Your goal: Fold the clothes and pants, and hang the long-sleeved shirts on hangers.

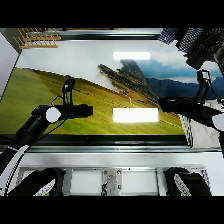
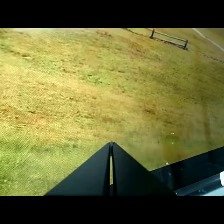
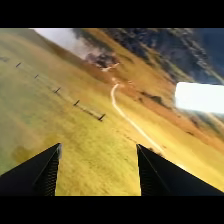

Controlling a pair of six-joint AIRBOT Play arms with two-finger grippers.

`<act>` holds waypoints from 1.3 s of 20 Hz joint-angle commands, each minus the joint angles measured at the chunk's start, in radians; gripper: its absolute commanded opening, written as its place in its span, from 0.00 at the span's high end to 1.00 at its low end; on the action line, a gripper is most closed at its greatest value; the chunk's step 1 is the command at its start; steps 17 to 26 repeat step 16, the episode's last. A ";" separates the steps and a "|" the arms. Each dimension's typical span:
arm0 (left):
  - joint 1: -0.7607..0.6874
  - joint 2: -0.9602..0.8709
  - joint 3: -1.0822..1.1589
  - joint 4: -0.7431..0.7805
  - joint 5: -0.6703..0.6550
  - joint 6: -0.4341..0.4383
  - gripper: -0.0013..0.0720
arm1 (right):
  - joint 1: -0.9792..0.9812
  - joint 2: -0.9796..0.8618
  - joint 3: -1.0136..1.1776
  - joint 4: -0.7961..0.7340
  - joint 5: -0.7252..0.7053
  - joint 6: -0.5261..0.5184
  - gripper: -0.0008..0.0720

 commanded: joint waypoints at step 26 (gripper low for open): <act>-0.001 0.001 -0.001 0.001 0.001 -0.001 0.98 | 0.052 0.001 0.001 0.008 0.000 -0.003 0.96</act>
